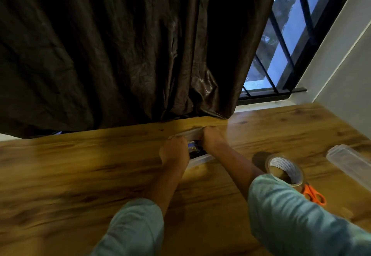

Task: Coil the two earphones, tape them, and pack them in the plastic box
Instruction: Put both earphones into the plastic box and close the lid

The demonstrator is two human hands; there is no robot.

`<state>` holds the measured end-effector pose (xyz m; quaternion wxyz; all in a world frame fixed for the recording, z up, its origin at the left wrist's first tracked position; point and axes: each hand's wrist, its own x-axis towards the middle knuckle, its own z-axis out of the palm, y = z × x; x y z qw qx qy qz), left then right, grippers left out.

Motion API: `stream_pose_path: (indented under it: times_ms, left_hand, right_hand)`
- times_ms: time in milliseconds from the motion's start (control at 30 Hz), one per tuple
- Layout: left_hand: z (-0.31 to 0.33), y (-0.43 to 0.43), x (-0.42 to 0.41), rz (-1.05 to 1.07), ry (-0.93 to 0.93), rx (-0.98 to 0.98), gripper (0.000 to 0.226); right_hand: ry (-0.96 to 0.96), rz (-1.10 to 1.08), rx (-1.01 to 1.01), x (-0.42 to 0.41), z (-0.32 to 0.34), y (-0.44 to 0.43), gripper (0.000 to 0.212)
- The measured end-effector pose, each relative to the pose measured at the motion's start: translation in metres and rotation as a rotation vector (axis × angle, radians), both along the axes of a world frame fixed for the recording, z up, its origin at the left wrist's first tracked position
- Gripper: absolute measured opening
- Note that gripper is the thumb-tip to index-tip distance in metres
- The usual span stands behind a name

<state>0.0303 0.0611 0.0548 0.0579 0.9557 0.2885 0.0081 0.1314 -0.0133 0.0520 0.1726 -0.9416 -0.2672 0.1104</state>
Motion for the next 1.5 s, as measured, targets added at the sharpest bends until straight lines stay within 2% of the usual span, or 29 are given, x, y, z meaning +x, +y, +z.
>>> stream_pose_path:
  times_ms: [133,367,567,833,1000,1100,1200,1267,1333,1433,1500]
  left_hand:
    - [0.000,-0.001,-0.001,-0.011,0.025,0.032,0.026]
    - [0.005,-0.001,0.002,-0.030,0.071,0.031,0.030]
    - [0.006,-0.005,-0.003,0.053,-0.141,-0.150,0.023]
    - [0.024,-0.045,0.012,-0.004,-0.319,-0.216,0.027]
    - [0.033,-0.086,0.034,-0.062,-0.436,-0.408,0.018]
    - [0.037,-0.117,0.050,-0.137,-0.474,-0.499,0.018]
    - [0.039,-0.150,0.069,-0.207,-0.403,-0.497,0.018]
    - [0.035,-0.174,0.085,-0.257,-0.360,-0.518,0.015]
    - [0.031,-0.199,0.101,-0.271,-0.287,-0.506,0.015]
    - [0.027,-0.237,0.124,-0.333,-0.168,-0.458,0.020]
    - [0.021,-0.261,0.139,-0.383,-0.109,-0.466,0.024]
  right_hand:
    - [-0.083,0.035,-0.058,-0.001,-0.010,0.001,0.020]
    - [-0.075,0.026,-0.039,-0.004,-0.013,-0.005,0.022]
    - [-0.086,-0.011,0.014,-0.006,-0.005,-0.018,0.021]
    - [-0.022,-0.034,0.235,-0.012,0.012,-0.047,0.016]
    - [-0.051,-0.177,0.476,0.001,0.021,-0.095,0.014]
    - [-0.098,-0.285,0.514,0.015,0.023,-0.137,0.014]
    - [-0.186,-0.468,0.556,0.029,0.022,-0.191,0.017]
    - [-0.267,-0.603,0.459,0.038,0.013,-0.230,0.017]
    - [-0.340,-0.683,0.254,0.044,0.002,-0.270,0.022]
    - [-0.284,-0.851,0.039,0.050,-0.018,-0.326,0.035]
    - [-0.214,-0.988,0.014,0.050,-0.029,-0.356,0.041]
